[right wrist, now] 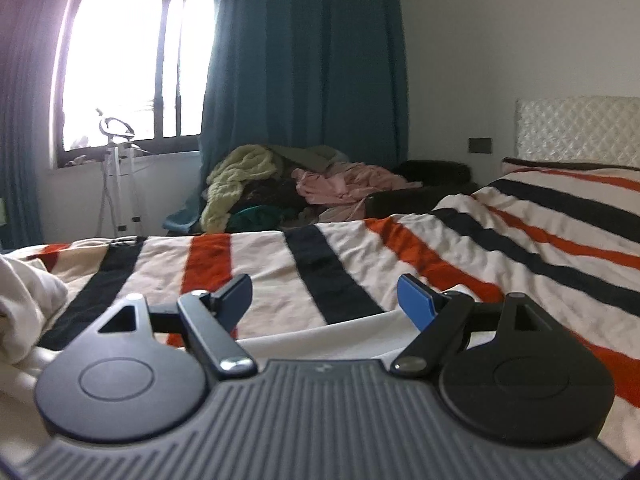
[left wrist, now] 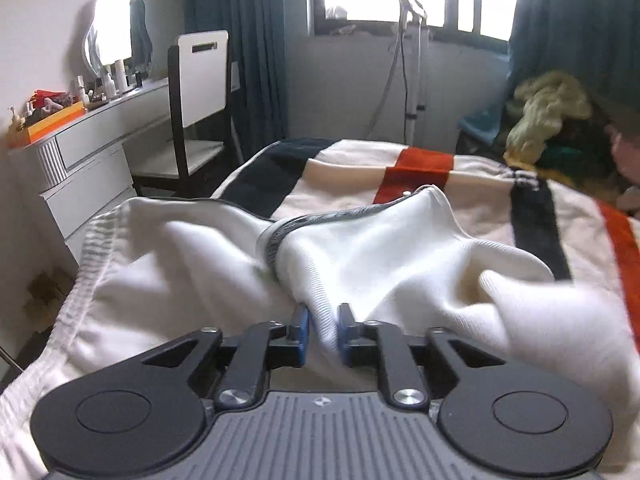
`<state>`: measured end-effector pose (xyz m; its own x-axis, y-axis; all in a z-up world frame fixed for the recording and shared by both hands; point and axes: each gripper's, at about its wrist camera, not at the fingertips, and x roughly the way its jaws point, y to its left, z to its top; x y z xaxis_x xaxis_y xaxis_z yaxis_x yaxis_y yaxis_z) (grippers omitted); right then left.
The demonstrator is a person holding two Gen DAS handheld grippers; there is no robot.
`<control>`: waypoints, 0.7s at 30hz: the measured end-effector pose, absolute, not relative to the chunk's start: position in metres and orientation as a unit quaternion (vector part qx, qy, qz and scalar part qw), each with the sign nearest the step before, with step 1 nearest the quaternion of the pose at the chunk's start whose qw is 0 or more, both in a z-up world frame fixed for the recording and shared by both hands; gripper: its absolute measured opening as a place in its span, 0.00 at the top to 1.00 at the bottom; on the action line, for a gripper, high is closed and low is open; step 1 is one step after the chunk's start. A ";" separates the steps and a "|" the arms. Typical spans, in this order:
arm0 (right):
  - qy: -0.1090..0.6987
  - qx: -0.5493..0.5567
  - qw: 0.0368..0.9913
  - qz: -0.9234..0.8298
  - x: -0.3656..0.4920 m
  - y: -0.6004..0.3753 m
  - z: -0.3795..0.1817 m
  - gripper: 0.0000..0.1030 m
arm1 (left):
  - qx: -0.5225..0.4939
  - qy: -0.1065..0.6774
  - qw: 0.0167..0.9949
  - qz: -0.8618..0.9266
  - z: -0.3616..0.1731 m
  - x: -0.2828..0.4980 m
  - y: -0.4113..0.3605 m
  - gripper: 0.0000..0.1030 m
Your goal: Fold clothes
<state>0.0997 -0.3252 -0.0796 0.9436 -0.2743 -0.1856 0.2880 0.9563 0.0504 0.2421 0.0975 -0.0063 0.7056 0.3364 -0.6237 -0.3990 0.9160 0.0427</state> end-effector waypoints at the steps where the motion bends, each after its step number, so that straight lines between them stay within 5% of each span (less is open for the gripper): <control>1: 0.087 0.037 0.986 -0.138 0.099 -0.323 -0.079 0.21 | -0.045 0.317 0.927 0.196 -0.002 0.230 0.097 0.72; 8: 0.093 0.033 0.992 -0.084 0.095 -0.310 -0.077 0.21 | -0.013 0.258 0.957 0.130 0.035 0.158 0.042 0.21; 21: 0.085 -0.058 0.994 0.025 0.079 -0.258 -0.087 0.22 | -0.013 0.206 0.978 0.034 0.044 0.080 -0.043 0.04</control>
